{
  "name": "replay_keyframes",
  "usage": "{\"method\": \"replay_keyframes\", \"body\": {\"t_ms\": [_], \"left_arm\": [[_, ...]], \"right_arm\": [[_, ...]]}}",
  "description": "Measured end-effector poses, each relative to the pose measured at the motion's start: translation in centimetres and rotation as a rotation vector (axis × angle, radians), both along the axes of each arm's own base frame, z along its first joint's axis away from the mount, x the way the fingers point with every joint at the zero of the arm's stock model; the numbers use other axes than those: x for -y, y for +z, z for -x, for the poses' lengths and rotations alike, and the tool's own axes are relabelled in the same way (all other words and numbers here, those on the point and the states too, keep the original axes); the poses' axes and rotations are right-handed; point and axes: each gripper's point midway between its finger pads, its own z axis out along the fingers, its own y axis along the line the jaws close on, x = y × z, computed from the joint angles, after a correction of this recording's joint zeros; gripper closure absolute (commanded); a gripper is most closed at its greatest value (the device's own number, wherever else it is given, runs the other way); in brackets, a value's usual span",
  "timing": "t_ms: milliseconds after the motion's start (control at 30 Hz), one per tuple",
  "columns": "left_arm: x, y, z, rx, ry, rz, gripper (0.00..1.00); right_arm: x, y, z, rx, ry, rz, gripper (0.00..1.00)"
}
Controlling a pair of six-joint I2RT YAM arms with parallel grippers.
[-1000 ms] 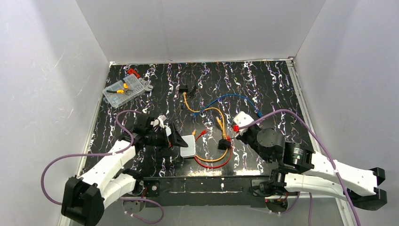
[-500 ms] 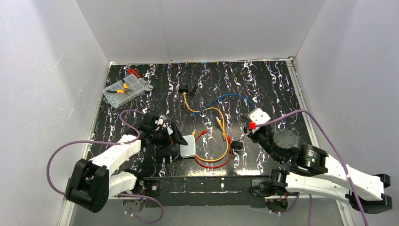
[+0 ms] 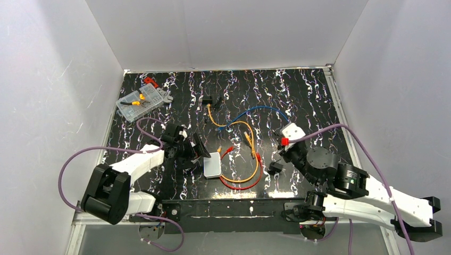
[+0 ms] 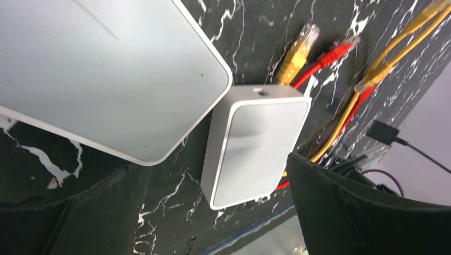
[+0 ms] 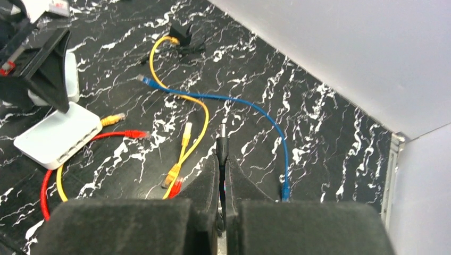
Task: Insert the plug into the switch port
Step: Adjust the switch port at the center of the board.
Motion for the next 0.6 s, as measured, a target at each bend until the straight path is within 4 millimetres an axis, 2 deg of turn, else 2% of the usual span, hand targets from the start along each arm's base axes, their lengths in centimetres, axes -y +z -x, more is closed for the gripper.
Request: {"method": "replay_keyframes", "body": {"t_ms": [300,500,600], "left_arm": [[-1.1,-0.3,-4.2,0.103,0.064,-0.120,0.02],[0.1,-0.2,-7.6,0.153,0.055,-0.108,0.02],[1.2,0.0,-8.4,0.183,0.030,-0.059,0.02]], "right_arm": [[-0.9,-5.0,0.4,-0.109,-0.006,0.026,0.99],[-1.2,-5.9,0.6,-0.145,-0.006,0.021,0.99],[-1.2,-6.1,0.7,-0.155,-0.005,0.021,0.99]]}}
